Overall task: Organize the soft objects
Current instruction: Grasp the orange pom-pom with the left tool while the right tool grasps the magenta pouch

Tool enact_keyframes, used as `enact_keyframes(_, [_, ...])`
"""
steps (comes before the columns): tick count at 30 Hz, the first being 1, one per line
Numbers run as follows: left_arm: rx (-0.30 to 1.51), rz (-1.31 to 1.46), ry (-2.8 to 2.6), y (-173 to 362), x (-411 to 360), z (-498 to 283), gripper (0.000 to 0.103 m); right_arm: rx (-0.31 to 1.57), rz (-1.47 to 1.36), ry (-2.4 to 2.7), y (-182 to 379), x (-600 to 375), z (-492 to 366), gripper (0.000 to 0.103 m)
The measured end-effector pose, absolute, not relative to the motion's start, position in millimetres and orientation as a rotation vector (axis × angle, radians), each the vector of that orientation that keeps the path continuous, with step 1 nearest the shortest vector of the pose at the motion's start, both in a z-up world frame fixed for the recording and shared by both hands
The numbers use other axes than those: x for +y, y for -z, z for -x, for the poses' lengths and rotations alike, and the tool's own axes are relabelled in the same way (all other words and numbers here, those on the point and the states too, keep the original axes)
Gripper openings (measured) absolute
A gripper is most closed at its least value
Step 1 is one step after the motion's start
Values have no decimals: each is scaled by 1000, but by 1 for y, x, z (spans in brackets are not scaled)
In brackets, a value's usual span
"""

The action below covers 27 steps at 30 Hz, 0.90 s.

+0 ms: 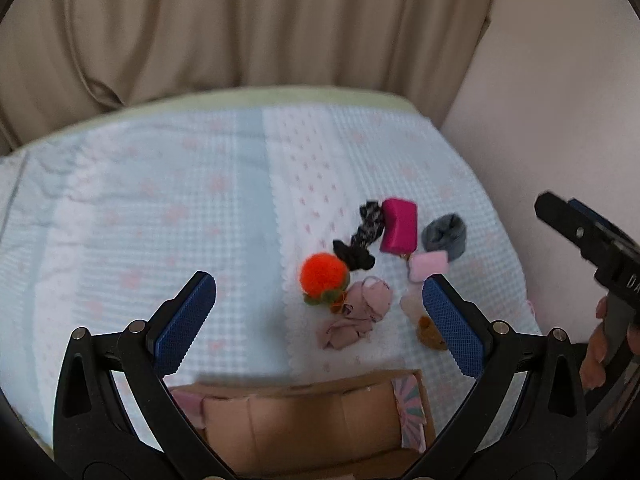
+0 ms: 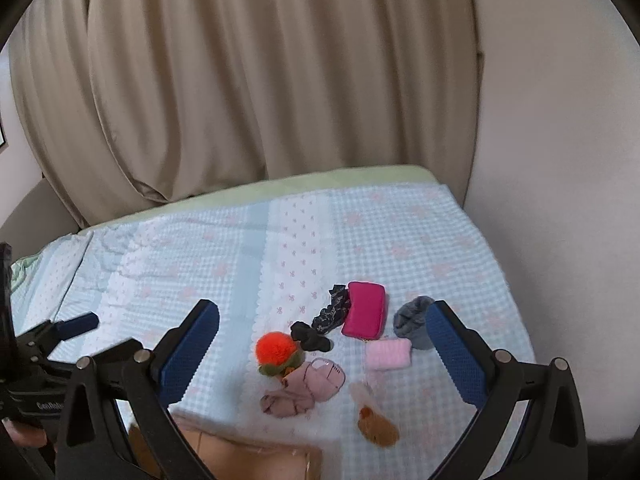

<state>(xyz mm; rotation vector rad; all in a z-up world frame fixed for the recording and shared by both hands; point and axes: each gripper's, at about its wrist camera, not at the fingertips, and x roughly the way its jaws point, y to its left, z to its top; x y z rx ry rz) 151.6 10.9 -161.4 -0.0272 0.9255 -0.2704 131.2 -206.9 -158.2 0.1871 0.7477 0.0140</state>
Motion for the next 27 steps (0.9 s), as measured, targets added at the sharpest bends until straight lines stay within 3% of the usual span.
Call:
enact_keyframes(12, [1186, 42, 258, 318, -32, -252, 102, 919, -203, -112, 294, -246, -254, 92])
enact_keyframes(17, [1287, 12, 271, 373, -55, -275, 101, 1003, -186, -157, 349, -255, -291, 80])
enact_keyframes(20, [1331, -6, 272, 397, -64, -282, 100, 1053, -156, -198, 377, -255, -306, 75])
enact_keyframes(27, [1382, -41, 265, 430, -73, -295, 93, 1082, -80, -227, 408, -251, -323, 74])
